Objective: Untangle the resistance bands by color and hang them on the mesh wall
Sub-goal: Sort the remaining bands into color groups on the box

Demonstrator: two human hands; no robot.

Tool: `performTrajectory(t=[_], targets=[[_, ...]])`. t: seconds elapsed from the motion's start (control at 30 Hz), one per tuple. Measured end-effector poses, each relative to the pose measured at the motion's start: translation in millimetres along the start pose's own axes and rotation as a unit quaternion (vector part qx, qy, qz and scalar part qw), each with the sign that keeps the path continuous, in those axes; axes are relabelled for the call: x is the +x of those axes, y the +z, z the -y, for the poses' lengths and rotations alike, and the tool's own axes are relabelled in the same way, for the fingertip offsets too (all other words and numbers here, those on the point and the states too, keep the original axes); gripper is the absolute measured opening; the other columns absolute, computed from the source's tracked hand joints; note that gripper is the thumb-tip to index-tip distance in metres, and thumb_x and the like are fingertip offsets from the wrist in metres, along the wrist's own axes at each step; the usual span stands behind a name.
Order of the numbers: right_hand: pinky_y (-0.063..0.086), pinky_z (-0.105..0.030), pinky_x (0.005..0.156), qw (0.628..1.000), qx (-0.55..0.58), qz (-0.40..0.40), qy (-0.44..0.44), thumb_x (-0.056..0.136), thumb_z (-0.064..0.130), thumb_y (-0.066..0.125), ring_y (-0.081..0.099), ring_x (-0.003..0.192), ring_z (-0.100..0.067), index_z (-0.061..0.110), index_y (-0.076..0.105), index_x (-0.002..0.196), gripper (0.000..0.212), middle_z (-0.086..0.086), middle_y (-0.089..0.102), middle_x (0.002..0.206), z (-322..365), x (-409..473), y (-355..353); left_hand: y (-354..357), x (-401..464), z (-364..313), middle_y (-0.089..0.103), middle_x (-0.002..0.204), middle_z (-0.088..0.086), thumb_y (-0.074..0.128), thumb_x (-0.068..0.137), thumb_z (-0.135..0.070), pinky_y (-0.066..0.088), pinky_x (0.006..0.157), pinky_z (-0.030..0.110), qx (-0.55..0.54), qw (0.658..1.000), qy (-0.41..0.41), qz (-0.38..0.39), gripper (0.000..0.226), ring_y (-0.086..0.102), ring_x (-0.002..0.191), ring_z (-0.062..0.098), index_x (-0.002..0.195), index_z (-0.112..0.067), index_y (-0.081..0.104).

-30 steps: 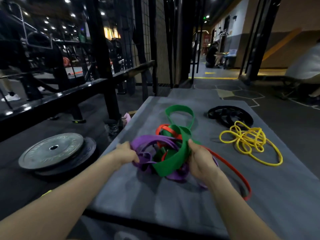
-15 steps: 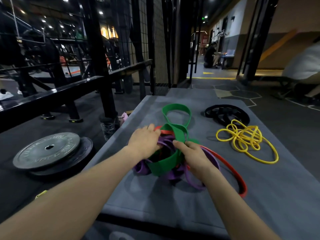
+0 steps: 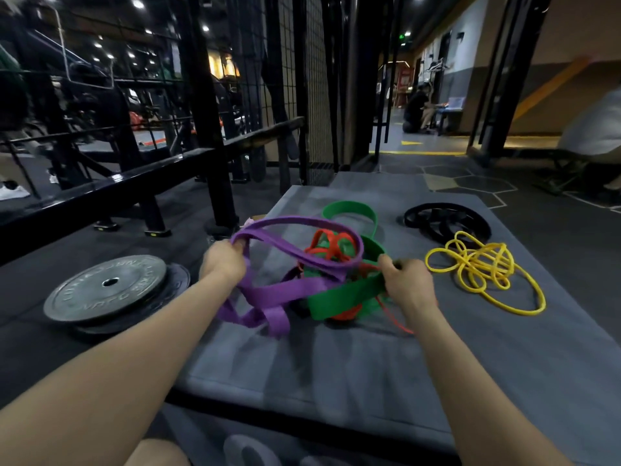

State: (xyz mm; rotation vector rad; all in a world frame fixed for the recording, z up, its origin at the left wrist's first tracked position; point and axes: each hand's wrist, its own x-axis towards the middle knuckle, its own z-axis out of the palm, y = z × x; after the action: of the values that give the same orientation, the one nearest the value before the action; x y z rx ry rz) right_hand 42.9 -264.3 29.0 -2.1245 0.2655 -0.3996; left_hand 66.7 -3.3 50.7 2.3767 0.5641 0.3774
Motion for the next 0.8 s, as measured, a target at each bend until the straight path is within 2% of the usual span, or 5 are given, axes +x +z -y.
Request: performTrajectory(t=[0.13, 0.37, 0.47, 0.67, 0.8], targets=[[0.028, -0.034, 0.065, 0.999, -0.028, -0.018, 0.011, 0.093, 0.03, 0.048, 0.042, 0.07, -0.03, 0.006, 0.031, 0.05, 0.053, -0.011, 0.033, 0.053, -10, 7, 0, -17, -4, 16, 0.052, 0.127, 0.029, 0.036, 0.098, -0.011, 0.04, 0.096, 0.042, 0.017, 0.998, -0.068, 0.006, 0.035, 0.05, 0.119, 0.041, 0.121, 0.011, 0.052], [0.032, -0.034, 0.065, 0.999, -0.034, -0.011, 0.017, 0.095, 0.038, 0.045, 0.049, 0.076, -0.035, 0.005, 0.034, 0.053, 0.054, -0.022, 0.047, 0.075, -16, 4, 2, 5, -32, 47, 0.047, 0.136, 0.02, 0.036, 0.099, -0.025, 0.032, 0.104, 0.03, 0.133, 0.982, -0.036, 0.126, 0.04, 0.041, 0.128, 0.034, 0.131, -0.003, 0.046], [0.03, -0.032, 0.063, 0.999, -0.032, 0.001, 0.007, 0.097, 0.042, 0.038, 0.052, 0.076, -0.034, -0.003, 0.045, 0.068, 0.054, -0.026, 0.053, 0.078, -18, 4, 9, 11, -41, 31, 0.029, 0.142, 0.024, 0.059, 0.086, -0.039, 0.028, 0.108, 0.034, 0.083, 0.987, -0.019, 0.135, 0.07, 0.031, 0.133, 0.037, 0.139, -0.003, 0.03], [0.028, -0.04, 0.097, 0.992, -0.049, -0.102, -0.061, 0.094, 0.033, 0.048, 0.04, 0.113, -0.042, -0.001, 0.061, 0.109, 0.039, -0.028, 0.049, 0.117, -11, -2, 17, 22, -53, 12, 0.036, 0.132, 0.007, 0.066, 0.08, -0.035, 0.033, 0.106, 0.036, 0.062, 0.972, 0.221, 0.054, 0.059, 0.039, 0.126, 0.027, 0.132, -0.017, 0.044], [0.034, -0.039, 0.096, 0.961, -0.115, -0.016, -0.251, 0.082, 0.026, 0.066, 0.045, 0.107, -0.038, 0.006, 0.061, 0.113, 0.037, -0.02, 0.052, 0.114, 2, -21, 26, 44, -64, 24, 0.045, 0.127, -0.001, 0.065, 0.077, -0.048, 0.03, 0.105, 0.031, 0.144, 0.947, 0.265, 0.115, 0.053, 0.04, 0.123, 0.023, 0.123, -0.026, 0.053]])
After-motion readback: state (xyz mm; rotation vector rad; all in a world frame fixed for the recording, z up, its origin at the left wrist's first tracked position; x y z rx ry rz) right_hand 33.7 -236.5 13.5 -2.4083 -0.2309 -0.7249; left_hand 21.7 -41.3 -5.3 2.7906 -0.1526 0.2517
